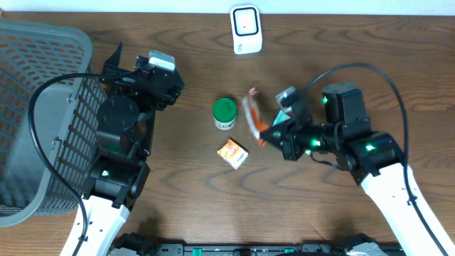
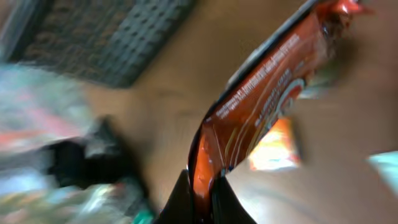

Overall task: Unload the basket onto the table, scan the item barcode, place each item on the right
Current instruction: 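Lift the red bar up toward the scanner with right gripper, then hold the red bar in front of the scanner window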

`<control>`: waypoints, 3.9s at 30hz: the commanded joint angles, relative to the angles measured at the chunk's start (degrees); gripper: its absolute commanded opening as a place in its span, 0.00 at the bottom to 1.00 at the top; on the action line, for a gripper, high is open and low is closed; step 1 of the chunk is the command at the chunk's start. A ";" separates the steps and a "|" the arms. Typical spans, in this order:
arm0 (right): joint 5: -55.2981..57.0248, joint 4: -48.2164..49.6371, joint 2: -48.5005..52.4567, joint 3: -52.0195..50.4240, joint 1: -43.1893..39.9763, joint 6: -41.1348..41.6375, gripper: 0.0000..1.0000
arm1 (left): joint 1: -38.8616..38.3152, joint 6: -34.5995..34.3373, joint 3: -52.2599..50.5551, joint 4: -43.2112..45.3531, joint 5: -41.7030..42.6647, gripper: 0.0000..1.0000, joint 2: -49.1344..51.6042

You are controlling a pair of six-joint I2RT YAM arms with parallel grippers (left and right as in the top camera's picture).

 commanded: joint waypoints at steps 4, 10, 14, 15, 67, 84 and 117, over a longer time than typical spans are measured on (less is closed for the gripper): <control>34.80 -1.05 -0.76 5.20 0.74 12.15 0.01 | 0.28 -0.50 0.52 0.31 0.90 0.98 0.00; 50.10 -0.17 1.95 5.27 0.74 16.85 0.01 | 0.28 -0.50 0.52 0.33 0.92 0.98 0.00; 51.39 0.46 8.44 7.52 0.79 16.87 0.01 | 0.28 -0.50 0.52 0.33 0.94 0.98 0.00; 51.39 0.31 10.78 9.05 0.87 16.87 0.01 | 0.28 -0.50 0.52 0.33 0.94 0.98 0.00; 93.15 18.86 86.23 81.94 10.34 -53.86 0.01 | 0.26 -0.52 0.52 -3.78 0.94 0.98 6.64; 86.20 20.87 87.34 81.92 12.81 -58.36 0.01 | 0.26 -0.55 0.52 -5.25 0.96 0.98 6.82; 84.19 25.90 90.58 81.85 10.58 -66.23 0.01 | 0.26 -0.57 0.52 -6.75 3.96 0.98 6.82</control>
